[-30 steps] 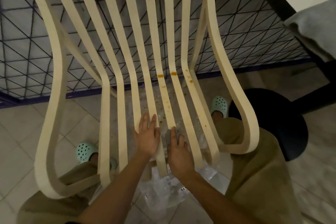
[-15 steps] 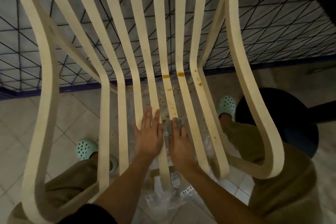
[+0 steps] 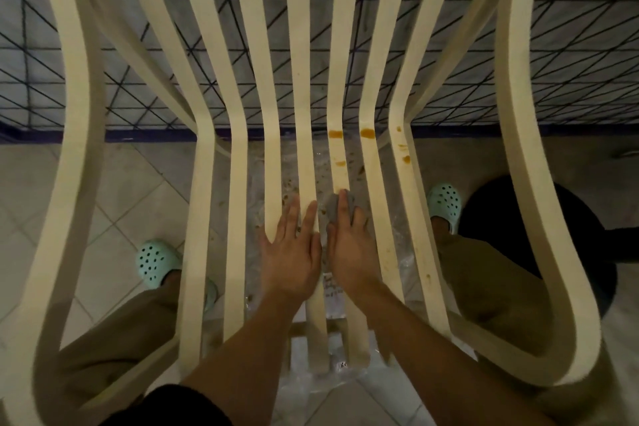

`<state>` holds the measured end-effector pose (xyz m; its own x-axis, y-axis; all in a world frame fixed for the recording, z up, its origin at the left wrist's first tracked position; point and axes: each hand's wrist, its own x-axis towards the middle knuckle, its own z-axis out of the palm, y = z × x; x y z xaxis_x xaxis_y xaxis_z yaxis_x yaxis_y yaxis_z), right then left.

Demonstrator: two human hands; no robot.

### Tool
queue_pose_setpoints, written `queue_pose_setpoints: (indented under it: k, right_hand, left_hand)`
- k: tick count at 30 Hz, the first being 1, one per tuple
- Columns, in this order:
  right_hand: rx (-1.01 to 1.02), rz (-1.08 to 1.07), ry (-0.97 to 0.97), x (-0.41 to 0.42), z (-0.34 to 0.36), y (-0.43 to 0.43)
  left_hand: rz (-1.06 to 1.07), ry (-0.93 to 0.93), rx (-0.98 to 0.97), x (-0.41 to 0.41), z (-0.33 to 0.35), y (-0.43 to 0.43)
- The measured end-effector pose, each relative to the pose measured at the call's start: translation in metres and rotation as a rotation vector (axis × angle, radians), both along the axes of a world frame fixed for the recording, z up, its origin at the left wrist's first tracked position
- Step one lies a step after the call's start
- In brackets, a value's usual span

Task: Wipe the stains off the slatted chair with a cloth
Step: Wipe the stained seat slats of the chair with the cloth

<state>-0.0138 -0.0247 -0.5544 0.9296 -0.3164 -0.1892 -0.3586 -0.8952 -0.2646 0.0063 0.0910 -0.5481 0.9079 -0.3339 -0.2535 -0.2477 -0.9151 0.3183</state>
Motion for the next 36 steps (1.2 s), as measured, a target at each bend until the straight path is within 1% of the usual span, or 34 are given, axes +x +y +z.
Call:
queue_pose_setpoints:
  k: [6, 15, 22, 28, 33, 34, 36]
  right_hand:
    - [0.053, -0.013, -0.021, 0.034, -0.004, -0.011]
    - [0.077, -0.003, -0.074, 0.086, -0.015, -0.021]
    - [0.014, 0.013, -0.049, 0.131, -0.016, -0.032]
    - [0.048, 0.015, -0.062, 0.130, -0.023, -0.033]
    - [0.050, 0.008, -0.083, 0.103, -0.014, -0.022]
    - [0.072, 0.001, -0.100, 0.091, -0.010, -0.022]
    - [0.207, -0.024, -0.141, 0.070, -0.006, -0.016]
  left_hand:
    - [0.008, 0.045, 0.017, 0.001, 0.004, -0.002]
    - [0.017, 0.092, 0.026, 0.002, 0.008, 0.000]
    - [0.017, 0.105, 0.028, 0.003, 0.011, -0.003]
    - [0.026, 0.106, 0.016, 0.003, 0.013, -0.003]
    - [0.035, 0.077, 0.001, 0.004, 0.010, 0.001]
    - [0.041, 0.053, -0.017, 0.004, 0.008, -0.001]
    - [0.040, 0.011, -0.018, 0.005, 0.002, 0.001]
